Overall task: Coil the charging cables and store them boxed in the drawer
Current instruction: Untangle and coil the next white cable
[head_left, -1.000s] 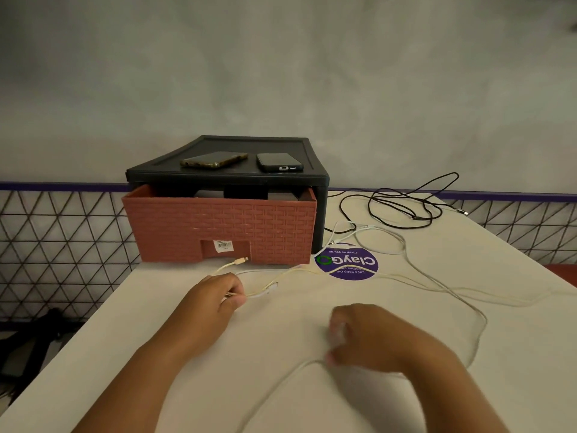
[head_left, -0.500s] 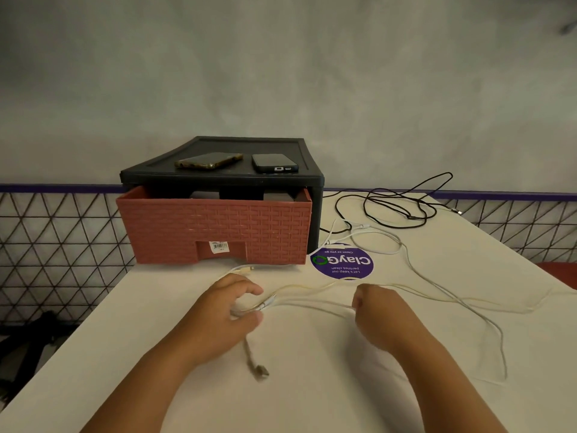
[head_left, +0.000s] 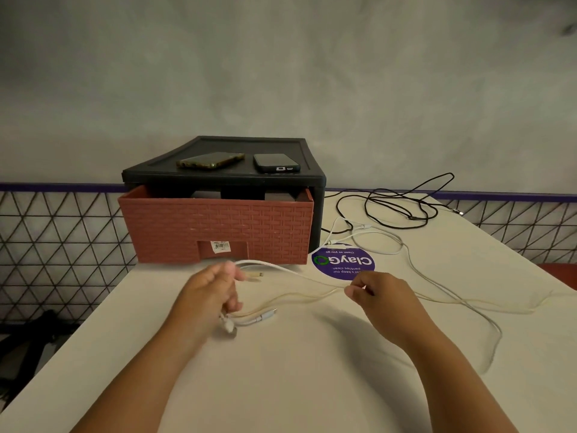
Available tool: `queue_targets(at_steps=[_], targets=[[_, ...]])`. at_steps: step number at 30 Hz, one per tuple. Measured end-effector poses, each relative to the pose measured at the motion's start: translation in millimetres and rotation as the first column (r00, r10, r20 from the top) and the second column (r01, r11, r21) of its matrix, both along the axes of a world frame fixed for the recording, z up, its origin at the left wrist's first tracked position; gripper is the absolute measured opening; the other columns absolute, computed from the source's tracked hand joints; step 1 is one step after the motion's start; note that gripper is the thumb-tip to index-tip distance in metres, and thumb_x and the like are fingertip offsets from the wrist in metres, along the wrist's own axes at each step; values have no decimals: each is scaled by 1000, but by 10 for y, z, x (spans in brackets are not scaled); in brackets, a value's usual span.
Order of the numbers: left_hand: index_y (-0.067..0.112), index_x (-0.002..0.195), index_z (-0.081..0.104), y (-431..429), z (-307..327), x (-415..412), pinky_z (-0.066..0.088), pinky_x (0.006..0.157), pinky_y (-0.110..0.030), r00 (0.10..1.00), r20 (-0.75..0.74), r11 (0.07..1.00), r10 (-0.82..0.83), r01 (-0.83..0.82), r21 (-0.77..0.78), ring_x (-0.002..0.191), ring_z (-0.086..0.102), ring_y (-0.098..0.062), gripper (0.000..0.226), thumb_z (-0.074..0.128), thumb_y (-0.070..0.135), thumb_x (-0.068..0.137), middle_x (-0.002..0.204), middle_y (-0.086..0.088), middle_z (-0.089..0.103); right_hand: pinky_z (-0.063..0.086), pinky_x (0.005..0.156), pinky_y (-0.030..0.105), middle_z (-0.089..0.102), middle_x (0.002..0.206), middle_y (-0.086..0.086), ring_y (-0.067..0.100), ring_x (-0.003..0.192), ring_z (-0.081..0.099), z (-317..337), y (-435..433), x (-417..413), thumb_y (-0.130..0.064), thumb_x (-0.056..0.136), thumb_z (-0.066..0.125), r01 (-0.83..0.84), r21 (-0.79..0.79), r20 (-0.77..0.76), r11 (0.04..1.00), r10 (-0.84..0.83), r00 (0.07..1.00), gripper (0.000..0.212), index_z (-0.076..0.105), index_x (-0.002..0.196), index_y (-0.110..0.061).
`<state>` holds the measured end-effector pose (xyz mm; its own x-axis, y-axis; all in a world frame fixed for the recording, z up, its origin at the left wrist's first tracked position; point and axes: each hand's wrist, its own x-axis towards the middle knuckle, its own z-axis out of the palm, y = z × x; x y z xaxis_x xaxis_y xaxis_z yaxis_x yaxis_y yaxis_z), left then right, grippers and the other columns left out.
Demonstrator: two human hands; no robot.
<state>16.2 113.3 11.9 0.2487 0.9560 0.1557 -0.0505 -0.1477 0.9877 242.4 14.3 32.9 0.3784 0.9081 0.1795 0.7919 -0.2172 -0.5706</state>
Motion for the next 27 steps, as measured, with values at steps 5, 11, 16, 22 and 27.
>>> queue_targets(at_steps=[5, 11, 16, 22, 27], targets=[[10, 75, 47, 133, 122, -161, 24, 32, -12, 916, 394, 959, 81, 37, -283, 30, 25, -1, 31, 38, 25, 99, 39, 9, 28, 37, 59, 30, 60, 73, 2, 21, 72, 54, -57, 11, 103, -36, 94, 50, 53, -32, 47, 998, -51, 998, 31, 58, 73, -14], [13, 77, 52, 210, 94, -233, 22, 32, -13, 806, 583, 910, 103, 160, -382, 31, 25, -2, 27, 38, 25, 97, 40, 9, 30, 37, 60, 28, 57, 66, 2, 21, 66, 51, -82, -28, 321, -47, 92, 49, 301, -53, 55, 952, -298, 953, 43, 58, 67, -12], [18, 85, 73, 217, 156, -324, 26, 33, -12, 645, 763, 927, 44, 258, -272, 34, 28, -3, 37, 78, 26, 50, 47, 10, 37, 41, 77, 32, 56, 76, 4, 29, 78, 51, -48, -90, 449, -49, 95, 40, 452, -110, 123, 885, -439, 890, 40, 65, 81, -20], [27, 118, 62, -3, 181, -137, 26, 32, -12, 808, 564, 944, -171, 298, -141, 38, 32, -1, 71, 81, 32, 50, 60, 4, 56, 43, 71, 29, 67, 95, 4, 25, 92, 60, -43, 49, -222, -44, 91, 49, -8, -94, 207, 996, 27, 978, 29, 66, 95, -21], [26, 108, 61, -393, 101, 199, 30, 38, -10, 928, -65, 927, -368, 371, 46, 40, 38, 1, 35, 65, 20, 74, 77, 11, 68, 47, 75, 33, 64, 107, 11, 31, 97, 58, -152, 125, -616, -29, 94, 40, -302, -146, 335, 942, 334, 881, 27, 59, 109, -17]])
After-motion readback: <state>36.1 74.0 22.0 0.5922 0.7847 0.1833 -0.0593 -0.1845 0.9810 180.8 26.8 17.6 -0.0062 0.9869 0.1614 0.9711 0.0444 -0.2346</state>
